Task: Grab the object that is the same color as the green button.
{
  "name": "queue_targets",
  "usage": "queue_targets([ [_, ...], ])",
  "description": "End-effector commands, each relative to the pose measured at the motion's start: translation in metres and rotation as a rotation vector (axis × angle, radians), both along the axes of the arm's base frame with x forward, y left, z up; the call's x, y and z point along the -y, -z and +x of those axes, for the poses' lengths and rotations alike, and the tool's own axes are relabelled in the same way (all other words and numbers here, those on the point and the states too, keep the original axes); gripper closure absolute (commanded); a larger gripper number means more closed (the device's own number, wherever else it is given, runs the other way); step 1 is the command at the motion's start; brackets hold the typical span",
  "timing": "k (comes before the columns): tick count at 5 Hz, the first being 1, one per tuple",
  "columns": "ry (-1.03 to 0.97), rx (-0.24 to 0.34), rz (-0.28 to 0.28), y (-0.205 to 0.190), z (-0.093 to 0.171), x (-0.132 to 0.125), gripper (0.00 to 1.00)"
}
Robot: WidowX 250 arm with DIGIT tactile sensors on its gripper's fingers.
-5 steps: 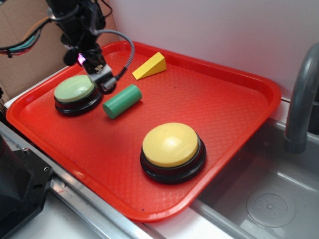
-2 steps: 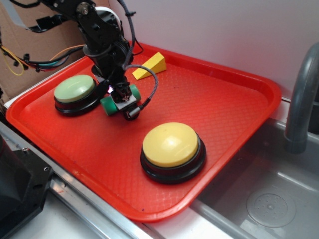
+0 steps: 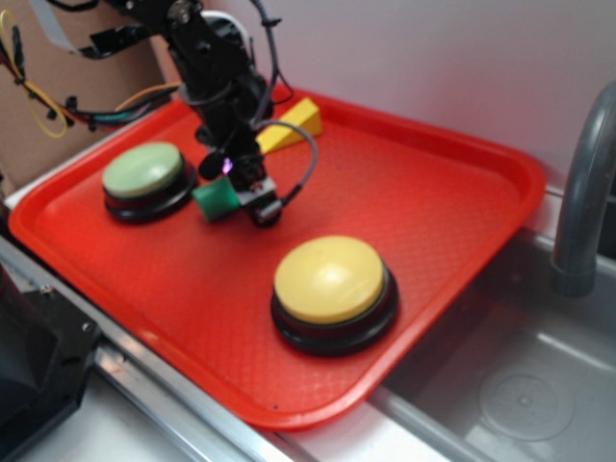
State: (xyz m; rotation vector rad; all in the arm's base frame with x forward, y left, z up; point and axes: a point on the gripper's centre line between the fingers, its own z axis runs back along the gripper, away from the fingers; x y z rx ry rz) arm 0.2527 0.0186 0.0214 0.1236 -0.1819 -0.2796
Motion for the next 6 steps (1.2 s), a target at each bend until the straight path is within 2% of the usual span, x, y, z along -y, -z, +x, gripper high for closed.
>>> queue_targets([
  [1,-0.033,0.025,-0.03,-0.012,0.013,-0.014,1.0],
  [2,-0.134,-0.016,-0.066,-0.049,0.015,-0.014,1.0],
  [3,-0.249,-0.019,-0.114,-0.093,0.012,-0.012,1.0],
  [4,-0.288,-0.01,-0.131,-0.125,0.006,-0.008,1.0],
  [5,-0.367,0.007,-0.169,-0.16,-0.011,-0.004,1.0],
  [6,-0.354,0.034,-0.18,-0.175,-0.022,0.0,1.0],
])
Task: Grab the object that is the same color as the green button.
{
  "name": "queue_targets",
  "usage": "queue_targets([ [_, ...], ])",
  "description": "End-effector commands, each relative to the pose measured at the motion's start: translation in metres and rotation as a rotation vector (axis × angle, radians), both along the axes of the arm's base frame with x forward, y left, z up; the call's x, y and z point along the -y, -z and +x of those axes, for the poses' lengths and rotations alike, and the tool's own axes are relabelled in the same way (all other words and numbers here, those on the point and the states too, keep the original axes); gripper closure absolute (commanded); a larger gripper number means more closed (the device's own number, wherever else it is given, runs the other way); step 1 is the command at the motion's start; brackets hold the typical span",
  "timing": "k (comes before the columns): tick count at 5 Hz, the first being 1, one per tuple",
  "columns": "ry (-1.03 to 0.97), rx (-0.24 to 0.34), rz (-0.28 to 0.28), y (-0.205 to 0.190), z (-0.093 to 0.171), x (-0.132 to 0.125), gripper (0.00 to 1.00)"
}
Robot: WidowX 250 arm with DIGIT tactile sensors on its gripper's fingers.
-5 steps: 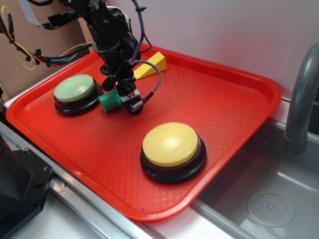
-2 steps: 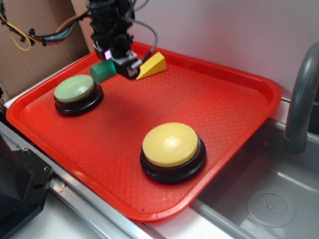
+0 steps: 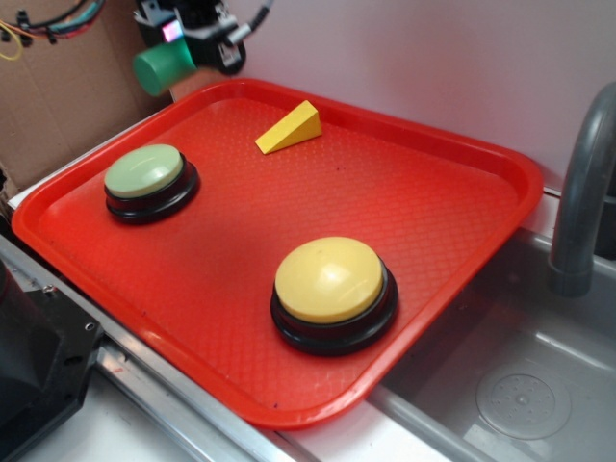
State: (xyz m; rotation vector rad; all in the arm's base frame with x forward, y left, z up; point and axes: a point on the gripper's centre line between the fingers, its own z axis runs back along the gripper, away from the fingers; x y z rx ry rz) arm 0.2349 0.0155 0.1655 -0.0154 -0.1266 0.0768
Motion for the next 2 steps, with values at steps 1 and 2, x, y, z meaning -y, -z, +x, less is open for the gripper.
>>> queue_targets([
  [1,-0.029,0.092,0.002,-0.0264,-0.0106,0.0023,1.0],
  [2,-0.054,0.036,0.006,-0.0193,-0.0099,-0.0042,1.0],
])
